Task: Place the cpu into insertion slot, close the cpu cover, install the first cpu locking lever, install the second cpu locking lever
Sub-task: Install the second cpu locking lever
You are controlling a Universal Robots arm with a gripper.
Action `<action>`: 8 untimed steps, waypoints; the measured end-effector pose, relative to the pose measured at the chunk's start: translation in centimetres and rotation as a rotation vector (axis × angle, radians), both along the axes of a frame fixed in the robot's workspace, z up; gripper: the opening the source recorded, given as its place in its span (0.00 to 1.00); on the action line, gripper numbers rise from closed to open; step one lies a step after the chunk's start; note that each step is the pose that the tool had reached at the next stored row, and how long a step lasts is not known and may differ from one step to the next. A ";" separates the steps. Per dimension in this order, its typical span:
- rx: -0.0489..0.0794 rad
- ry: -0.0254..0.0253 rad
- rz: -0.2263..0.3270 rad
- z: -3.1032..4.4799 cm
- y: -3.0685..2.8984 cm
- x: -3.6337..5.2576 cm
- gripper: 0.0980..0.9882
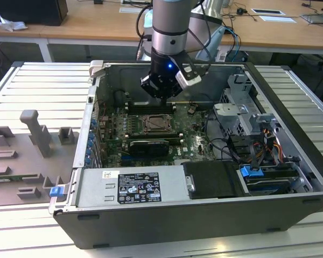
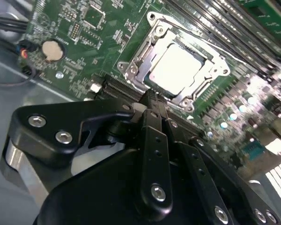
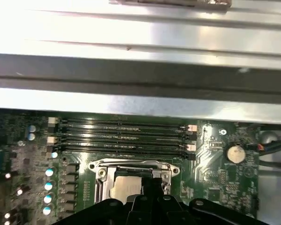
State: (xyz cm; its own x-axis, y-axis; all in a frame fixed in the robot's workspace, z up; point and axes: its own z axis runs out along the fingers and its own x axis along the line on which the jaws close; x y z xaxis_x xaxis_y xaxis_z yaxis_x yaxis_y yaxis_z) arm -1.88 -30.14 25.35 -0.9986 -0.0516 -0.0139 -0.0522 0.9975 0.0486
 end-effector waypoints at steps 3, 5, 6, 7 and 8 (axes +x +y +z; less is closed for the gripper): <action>0.000 0.0001 0.000 0.08 -0.83 -0.01 0.01; 0.000 0.0001 0.000 0.08 -1.15 0.00 0.01; 0.000 0.0000 0.000 0.08 -1.22 -0.01 0.01; 0.000 0.0001 0.000 0.08 -1.42 0.00 0.01; 0.000 0.0000 0.000 0.07 -1.55 -0.01 0.01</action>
State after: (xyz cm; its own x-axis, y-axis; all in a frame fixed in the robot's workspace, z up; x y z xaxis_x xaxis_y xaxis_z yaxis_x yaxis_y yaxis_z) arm -1.89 -31.69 25.41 -0.9986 -0.0513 -0.0139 -0.0519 0.9975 0.0486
